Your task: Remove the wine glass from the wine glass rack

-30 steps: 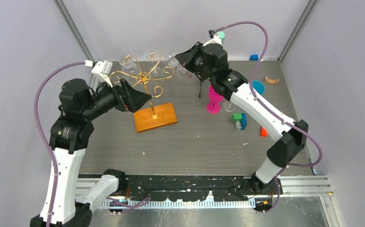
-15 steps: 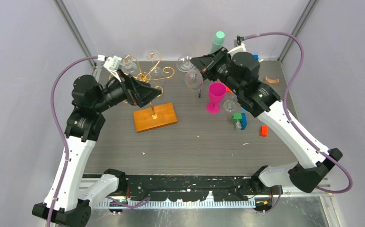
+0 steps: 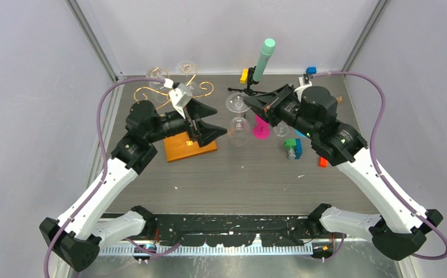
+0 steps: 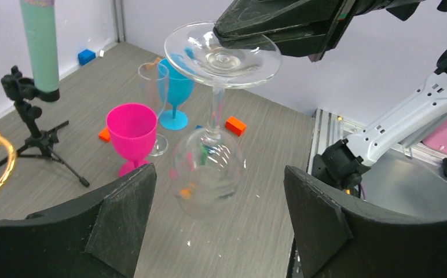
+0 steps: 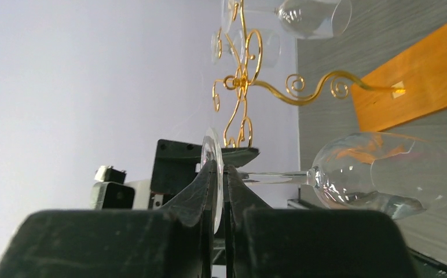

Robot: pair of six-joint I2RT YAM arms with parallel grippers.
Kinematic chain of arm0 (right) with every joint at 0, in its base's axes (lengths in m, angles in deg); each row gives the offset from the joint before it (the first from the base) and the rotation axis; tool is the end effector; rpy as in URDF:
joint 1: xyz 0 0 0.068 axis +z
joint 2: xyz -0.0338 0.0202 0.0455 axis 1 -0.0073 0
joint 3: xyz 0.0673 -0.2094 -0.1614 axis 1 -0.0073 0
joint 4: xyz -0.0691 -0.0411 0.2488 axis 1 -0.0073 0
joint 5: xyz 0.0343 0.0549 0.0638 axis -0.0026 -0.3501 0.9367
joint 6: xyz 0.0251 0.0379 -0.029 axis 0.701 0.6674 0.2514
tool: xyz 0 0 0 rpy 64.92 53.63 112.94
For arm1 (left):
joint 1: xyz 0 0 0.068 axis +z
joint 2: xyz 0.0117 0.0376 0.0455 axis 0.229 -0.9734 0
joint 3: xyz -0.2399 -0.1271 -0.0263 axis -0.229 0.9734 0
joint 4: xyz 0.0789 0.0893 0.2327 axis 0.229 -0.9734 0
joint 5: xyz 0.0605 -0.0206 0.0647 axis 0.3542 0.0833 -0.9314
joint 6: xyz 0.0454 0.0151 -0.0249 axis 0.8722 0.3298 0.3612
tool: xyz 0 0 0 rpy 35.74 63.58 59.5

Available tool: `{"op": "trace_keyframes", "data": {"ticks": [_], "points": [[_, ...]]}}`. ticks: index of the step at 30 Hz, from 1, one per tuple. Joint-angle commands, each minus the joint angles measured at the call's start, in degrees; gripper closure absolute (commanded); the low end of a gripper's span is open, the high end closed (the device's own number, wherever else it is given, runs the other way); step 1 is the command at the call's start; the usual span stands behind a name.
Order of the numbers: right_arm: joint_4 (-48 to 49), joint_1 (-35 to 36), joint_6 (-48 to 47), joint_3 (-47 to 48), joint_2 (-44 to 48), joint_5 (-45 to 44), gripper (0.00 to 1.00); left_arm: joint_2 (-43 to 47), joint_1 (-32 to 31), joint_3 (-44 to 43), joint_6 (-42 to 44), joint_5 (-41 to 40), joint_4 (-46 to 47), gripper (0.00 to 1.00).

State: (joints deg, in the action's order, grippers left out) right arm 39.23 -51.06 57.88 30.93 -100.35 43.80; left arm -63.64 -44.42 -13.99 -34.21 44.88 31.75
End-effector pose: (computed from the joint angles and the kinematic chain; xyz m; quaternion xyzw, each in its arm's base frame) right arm 0.1762 0.1400 0.4559 0.2535 0.7211 0.5442 0.3458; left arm 0.1787 -0.1336 0.4198 0.3237 0.6096 -0.4764 0.5447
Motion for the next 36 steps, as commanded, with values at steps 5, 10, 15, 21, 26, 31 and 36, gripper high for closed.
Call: {"op": "trace_keyframes", "data": {"ticks": [5, 10, 15, 21, 26, 31, 36], "points": [[6.7, 0.2, 10.3, -2.9, 3.8, 7.2, 1.00, -3.5, -3.1, 2.4, -2.2, -2.6, 19.7, 0.17], [7.6, 0.2, 10.7, -3.9, 4.5, 7.5, 1.00, -6.7, -4.3, 2.4, -10.6, -1.0, 25.5, 0.20], [8.1, 0.2, 11.5, -3.7, 4.8, 7.4, 1.00, -7.9, -5.0, 2.9, -12.7, -2.1, 24.8, 0.30], [8.5, 0.2, 13.0, -4.4, 5.3, 6.8, 1.00, -8.8, -5.0, 2.6, -15.8, -1.1, 24.1, 0.45], [8.3, 0.2, 12.9, -4.5, 5.8, 5.3, 1.00, -9.9, -5.0, 2.3, -17.0, -0.6, 23.1, 0.51], [8.3, 0.2, 12.9, -4.3, 5.6, 4.8, 1.00, -11.5, -4.9, 0.9, -17.2, 0.0, 22.4, 0.61], [8.2, 0.2, 13.1, -4.3, 5.2, 5.1, 1.00, -12.4, -4.9, -0.3, -17.2, 1.7, 22.4, 0.76]]}}
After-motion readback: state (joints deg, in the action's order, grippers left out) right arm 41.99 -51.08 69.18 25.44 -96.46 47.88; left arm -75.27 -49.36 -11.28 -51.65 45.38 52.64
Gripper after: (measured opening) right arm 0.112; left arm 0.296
